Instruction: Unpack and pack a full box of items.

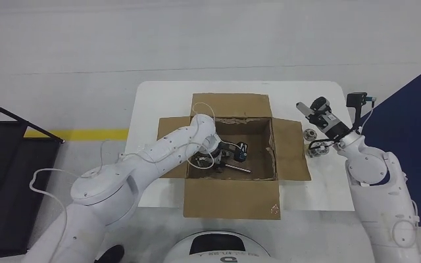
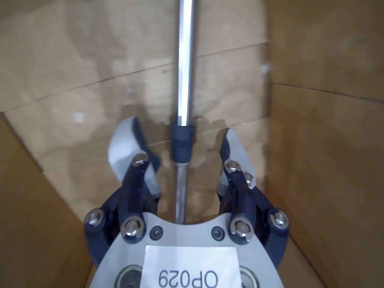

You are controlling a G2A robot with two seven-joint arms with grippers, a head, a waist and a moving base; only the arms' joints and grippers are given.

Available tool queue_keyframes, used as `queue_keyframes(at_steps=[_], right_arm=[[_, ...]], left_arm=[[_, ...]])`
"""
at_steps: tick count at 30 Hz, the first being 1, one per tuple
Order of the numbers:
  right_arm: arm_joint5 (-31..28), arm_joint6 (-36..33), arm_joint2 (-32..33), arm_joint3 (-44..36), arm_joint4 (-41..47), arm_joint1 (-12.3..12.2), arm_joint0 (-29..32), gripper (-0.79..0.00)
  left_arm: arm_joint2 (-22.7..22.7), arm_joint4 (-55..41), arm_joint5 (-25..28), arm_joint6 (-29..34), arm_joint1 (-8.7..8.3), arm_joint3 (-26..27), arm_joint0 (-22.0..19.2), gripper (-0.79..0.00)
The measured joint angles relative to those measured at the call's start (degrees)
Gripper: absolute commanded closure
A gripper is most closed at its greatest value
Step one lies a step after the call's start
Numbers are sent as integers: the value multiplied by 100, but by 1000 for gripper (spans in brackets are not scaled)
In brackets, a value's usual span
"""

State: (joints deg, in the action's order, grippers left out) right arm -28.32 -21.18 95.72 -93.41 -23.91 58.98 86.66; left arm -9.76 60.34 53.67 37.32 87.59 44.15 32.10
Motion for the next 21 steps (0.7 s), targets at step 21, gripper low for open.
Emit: queue_keyframes(at_steps=[21], right_arm=[[0, 0, 0, 0, 0, 0, 0, -785]], left_arm=[[-581, 1467, -1281, -676, -593, 1458, 219, 0]])
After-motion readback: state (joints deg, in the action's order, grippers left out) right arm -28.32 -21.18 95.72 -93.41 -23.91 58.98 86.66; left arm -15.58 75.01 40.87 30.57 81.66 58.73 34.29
